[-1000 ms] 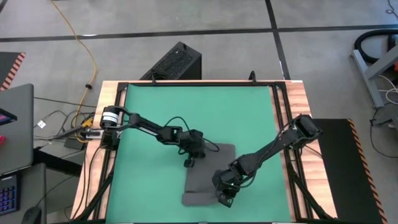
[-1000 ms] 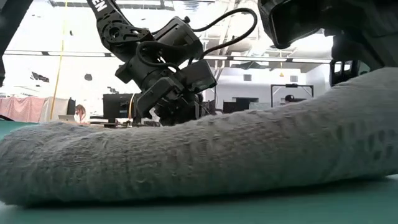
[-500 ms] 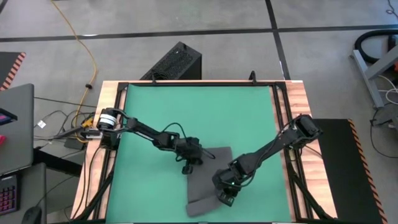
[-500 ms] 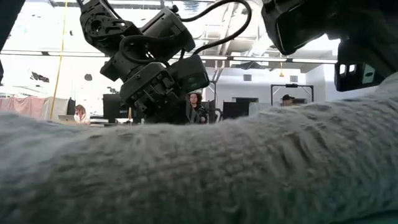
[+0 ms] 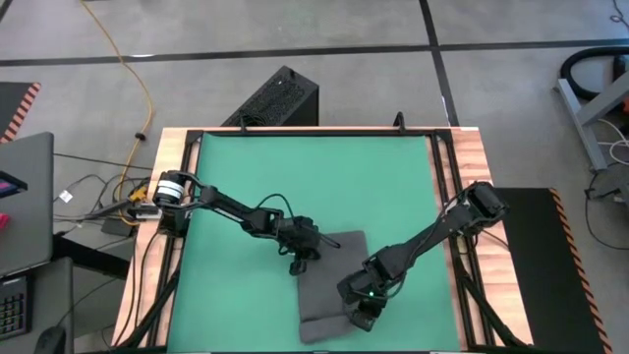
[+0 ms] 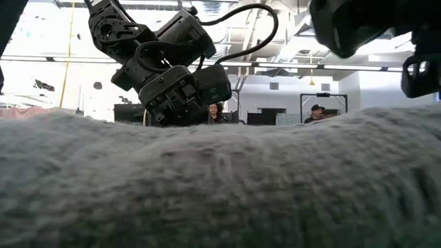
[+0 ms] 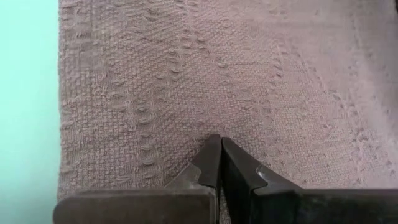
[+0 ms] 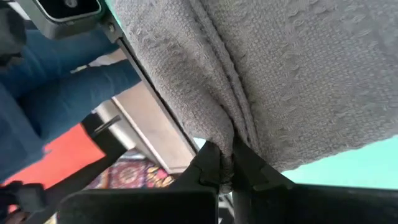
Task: Roll towel
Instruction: Roll the gray towel
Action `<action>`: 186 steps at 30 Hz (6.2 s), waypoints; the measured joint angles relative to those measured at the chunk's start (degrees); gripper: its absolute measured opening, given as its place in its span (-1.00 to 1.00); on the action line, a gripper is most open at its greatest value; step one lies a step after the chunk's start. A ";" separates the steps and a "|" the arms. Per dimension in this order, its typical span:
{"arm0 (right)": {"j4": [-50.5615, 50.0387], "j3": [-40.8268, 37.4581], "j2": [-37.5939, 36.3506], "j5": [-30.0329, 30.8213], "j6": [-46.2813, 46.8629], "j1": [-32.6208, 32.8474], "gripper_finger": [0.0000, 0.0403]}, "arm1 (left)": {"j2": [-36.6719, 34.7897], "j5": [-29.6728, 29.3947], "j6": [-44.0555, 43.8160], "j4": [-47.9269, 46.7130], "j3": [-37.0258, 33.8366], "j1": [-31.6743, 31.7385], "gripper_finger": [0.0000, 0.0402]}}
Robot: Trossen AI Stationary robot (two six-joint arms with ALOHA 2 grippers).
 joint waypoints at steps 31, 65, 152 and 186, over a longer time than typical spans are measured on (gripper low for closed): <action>-7.38 -0.04 0.02 -8.74 -14.08 -10.39 -0.87 | -8.96 -9.99 3.11 -12.45 -0.85 0.34 -1.00; -7.52 -0.04 9.40 -22.18 -26.97 -18.87 -0.87 | -9.22 -10.13 1.12 -15.12 -0.55 -0.07 -1.00; 0.61 -0.04 9.33 -18.07 -28.52 -22.45 -0.87 | -5.81 -31.61 38.94 7.76 -0.28 -34.95 -0.07; 0.22 0.00 9.33 -18.70 -28.50 -22.41 -0.87 | -6.24 -27.38 -7.15 3.00 -3.93 -33.10 -0.99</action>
